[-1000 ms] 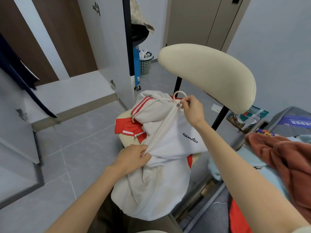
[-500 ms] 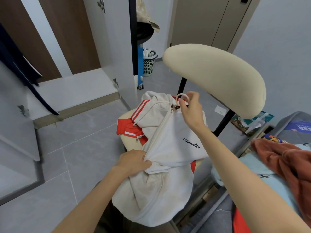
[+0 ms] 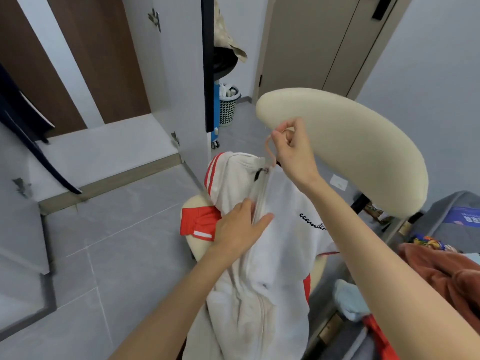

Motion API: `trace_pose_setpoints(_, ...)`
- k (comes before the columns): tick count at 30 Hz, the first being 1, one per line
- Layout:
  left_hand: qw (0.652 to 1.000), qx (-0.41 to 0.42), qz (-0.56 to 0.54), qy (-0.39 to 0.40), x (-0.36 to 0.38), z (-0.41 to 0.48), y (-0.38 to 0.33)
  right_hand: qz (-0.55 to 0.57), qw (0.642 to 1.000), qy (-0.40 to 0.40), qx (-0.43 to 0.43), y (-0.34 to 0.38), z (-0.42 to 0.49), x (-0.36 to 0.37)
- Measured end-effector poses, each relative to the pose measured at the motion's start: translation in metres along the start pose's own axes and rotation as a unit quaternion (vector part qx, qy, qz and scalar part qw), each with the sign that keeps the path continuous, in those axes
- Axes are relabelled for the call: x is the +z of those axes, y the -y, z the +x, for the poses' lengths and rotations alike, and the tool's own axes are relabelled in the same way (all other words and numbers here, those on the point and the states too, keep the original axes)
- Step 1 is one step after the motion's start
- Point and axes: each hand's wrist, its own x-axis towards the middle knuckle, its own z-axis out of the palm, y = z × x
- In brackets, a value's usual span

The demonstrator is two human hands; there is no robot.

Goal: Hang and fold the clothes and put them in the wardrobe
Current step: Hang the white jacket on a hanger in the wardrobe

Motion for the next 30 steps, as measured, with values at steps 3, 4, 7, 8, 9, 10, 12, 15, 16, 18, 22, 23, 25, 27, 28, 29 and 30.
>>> trace_pose_setpoints(3,1.0,0.021,-0.015,0.004,-0.025,0.016,-0.015,0.02,1.0,0.022,0.003,0.035,0.028,0.0)
trace_pose_setpoints(4,1.0,0.022,-0.013,0.001,-0.036,0.02,-0.02,0.022,0.999,0.03,0.003,0.049,0.035,0.0)
trace_pose_setpoints(7,1.0,0.015,-0.002,0.006,-0.079,0.026,-0.034,0.014,0.999,0.045,-0.002,0.092,0.053,-0.002)
trace_pose_setpoints(8,1.0,0.016,0.005,0.008,-0.098,0.026,-0.041,0.012,0.999,0.044,-0.003,0.111,0.06,-0.004)
trace_pose_setpoints(9,1.0,0.016,0.014,0.006,-0.117,0.026,-0.048,0.014,0.999,0.041,-0.003,0.131,0.067,-0.007)
trace_pose_setpoints(10,1.0,0.014,0.023,0.002,-0.137,0.025,-0.055,0.017,0.999,0.038,-0.004,0.153,0.074,-0.01)
trace_pose_setpoints(12,0.999,0.007,0.04,-0.008,-0.177,0.02,-0.068,0.025,0.999,0.036,-0.009,0.197,0.092,-0.016)
trace_pose_setpoints(15,0.999,-0.005,0.049,-0.017,-0.235,0.011,-0.081,0.035,0.998,0.046,-0.016,0.265,0.118,-0.021)
trace_pose_setpoints(16,0.998,-0.011,0.054,-0.02,-0.253,0.007,-0.083,0.038,0.998,0.052,-0.017,0.286,0.126,-0.02)
trace_pose_setpoints(18,0.997,-0.022,0.07,-0.029,-0.289,0.001,-0.085,0.05,0.996,0.063,-0.022,0.328,0.139,-0.016)
trace_pose_setpoints(22,0.993,-0.055,0.08,-0.068,-0.349,-0.013,-0.078,0.11,0.988,0.095,-0.052,0.399,0.153,0.001)
trace_pose_setpoints(23,0.992,-0.06,0.074,-0.078,-0.363,-0.016,-0.074,0.117,0.986,0.103,-0.064,0.414,0.155,0.007)
trace_pose_setpoints(25,0.992,-0.064,0.067,-0.084,-0.389,-0.023,-0.067,0.127,0.981,0.119,-0.083,0.441,0.156,0.021)
trace_pose_setpoints(27,0.993,-0.066,0.065,-0.077,-0.415,-0.03,-0.062,0.141,0.977,0.133,-0.085,0.464,0.155,0.035)
trace_pose_setpoints(28,0.992,-0.074,0.052,-0.084,-0.427,-0.034,-0.06,0.146,0.976,0.142,-0.081,0.474,0.154,0.041)
trace_pose_setpoints(29,0.991,-0.086,0.031,-0.102,-0.439,-0.037,-0.057,0.151,0.974,0.152,-0.077,0.483,0.152,0.048)
trace_pose_setpoints(30,0.986,-0.1,0.012,-0.131,-0.451,-0.04,-0.055,0.157,0.971,0.164,-0.073,0.492,0.15,0.054)
